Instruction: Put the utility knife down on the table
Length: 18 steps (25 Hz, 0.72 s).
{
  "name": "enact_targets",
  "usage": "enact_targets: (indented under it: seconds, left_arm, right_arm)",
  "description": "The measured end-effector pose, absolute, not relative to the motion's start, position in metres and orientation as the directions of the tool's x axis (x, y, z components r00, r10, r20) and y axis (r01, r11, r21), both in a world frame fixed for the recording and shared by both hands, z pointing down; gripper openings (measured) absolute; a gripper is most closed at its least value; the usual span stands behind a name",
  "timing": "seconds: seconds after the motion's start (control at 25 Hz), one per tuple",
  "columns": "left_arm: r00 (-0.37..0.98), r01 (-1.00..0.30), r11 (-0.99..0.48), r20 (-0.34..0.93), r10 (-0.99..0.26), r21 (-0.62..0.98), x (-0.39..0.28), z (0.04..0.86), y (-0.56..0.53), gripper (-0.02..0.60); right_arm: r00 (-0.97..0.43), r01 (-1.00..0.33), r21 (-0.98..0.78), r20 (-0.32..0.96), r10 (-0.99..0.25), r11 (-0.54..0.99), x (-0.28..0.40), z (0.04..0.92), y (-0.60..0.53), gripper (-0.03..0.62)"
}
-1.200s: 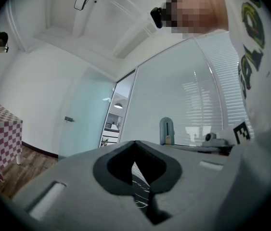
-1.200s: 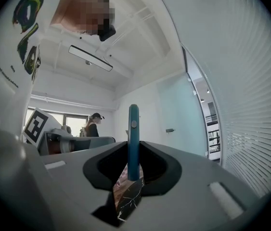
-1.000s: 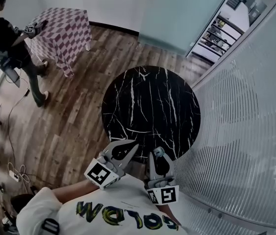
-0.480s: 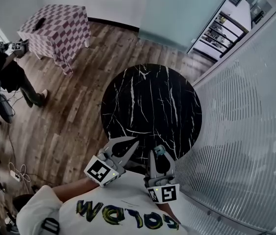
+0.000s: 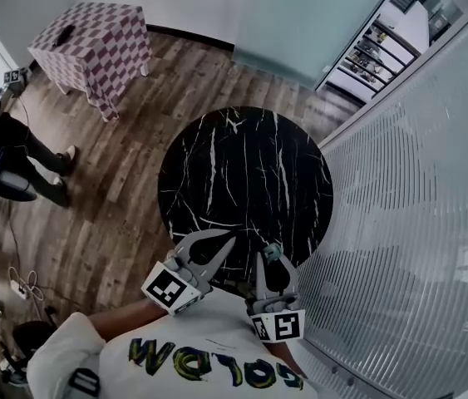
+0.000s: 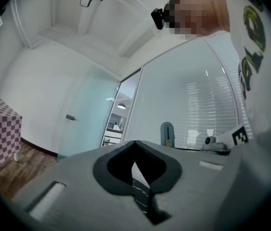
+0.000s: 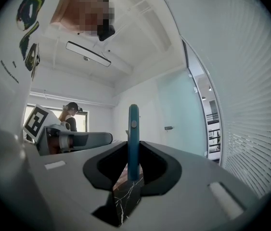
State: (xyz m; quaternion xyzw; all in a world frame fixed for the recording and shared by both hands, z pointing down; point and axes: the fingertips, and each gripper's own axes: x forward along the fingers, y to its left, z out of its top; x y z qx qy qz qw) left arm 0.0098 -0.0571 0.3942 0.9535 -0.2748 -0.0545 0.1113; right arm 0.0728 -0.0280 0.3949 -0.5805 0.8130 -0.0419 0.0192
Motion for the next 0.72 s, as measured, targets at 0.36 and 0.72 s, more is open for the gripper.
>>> enact_targets:
  seconds: [0.36, 0.72]
  left_arm:
    - [0.847, -0.52, -0.823, 0.011, -0.532, 0.226, 0.045, 0.409, -0.061, 0.0]
    - [0.851, -0.519, -0.826, 0.044, -0.523, 0.22, 0.057, 0.422, -0.068, 0.0]
  right_arm:
    - [-0.337, -0.937, -0.101, 0.019, -0.941, 0.333, 0.109, 0.406, -0.033, 0.074]
    - [-0.313, -0.947, -0.089, 0.044, -0.949, 0.308, 0.128, 0.424, -0.04, 0.074]
